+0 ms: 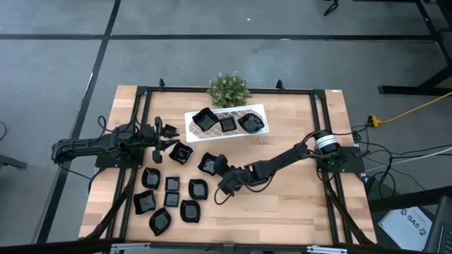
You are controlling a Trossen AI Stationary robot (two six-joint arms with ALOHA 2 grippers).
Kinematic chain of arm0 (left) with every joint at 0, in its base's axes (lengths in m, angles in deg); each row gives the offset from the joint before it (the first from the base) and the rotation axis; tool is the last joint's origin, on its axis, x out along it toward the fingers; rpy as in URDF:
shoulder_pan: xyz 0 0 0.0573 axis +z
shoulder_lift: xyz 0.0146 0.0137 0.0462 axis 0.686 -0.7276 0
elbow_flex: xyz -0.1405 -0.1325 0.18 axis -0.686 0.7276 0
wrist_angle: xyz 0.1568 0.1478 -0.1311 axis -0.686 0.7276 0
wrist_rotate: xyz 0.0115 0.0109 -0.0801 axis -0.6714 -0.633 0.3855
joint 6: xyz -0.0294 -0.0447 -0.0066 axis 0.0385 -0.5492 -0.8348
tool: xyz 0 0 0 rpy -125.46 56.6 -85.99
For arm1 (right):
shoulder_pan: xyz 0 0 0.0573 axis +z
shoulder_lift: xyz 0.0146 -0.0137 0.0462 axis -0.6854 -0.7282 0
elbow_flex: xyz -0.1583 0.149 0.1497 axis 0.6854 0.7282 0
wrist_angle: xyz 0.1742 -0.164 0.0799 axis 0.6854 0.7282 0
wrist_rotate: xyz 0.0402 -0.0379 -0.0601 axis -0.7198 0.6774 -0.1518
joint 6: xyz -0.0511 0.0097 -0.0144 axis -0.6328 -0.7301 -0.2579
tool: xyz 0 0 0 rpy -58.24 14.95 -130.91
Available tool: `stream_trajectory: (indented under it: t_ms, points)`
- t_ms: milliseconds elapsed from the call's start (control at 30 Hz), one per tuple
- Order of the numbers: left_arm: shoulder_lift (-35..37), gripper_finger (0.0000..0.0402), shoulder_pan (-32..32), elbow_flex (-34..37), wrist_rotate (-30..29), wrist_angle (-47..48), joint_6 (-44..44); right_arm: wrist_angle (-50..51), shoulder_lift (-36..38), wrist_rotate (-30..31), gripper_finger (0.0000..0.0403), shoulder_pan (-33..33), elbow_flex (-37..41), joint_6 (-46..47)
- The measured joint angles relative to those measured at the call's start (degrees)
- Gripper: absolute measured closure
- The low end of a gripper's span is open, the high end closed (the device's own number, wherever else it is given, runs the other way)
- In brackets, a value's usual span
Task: Pick & Place Mini shaped plates
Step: Stack the distorted square plate on top of the distorted square plate on the shelf
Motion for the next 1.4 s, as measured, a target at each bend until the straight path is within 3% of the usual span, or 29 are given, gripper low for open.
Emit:
stream_trajectory:
  t_ms: [633, 767, 1067, 1400]
  points:
    - [0.0, 0.0302, -0.01, 0.02, 0.0, -0.04, 0.0, -0.25, -0.29, 0.02, 0.0394, 0.19, 0.0, 0.02]
    - [0.01, 0.0302, 0.0, 0.01, 0.0, -0.04, 0.0, -0.42, -0.24, 0.44, 0.0393, 1.39, 0.0, 0.91]
    - [0.0, 0.0302, 0.0, 0.01, 0.0, -0.01, 0.0, 1.35, 4.52, -0.71, 0.0398, 4.33, 0.11, 13.75]
    - [0.0, 0.0302, -0.01, 0.02, -0.01, -0.02, 0.0, 2.39, 12.09, -7.54, 0.0399, 4.6, 0.09, 19.65]
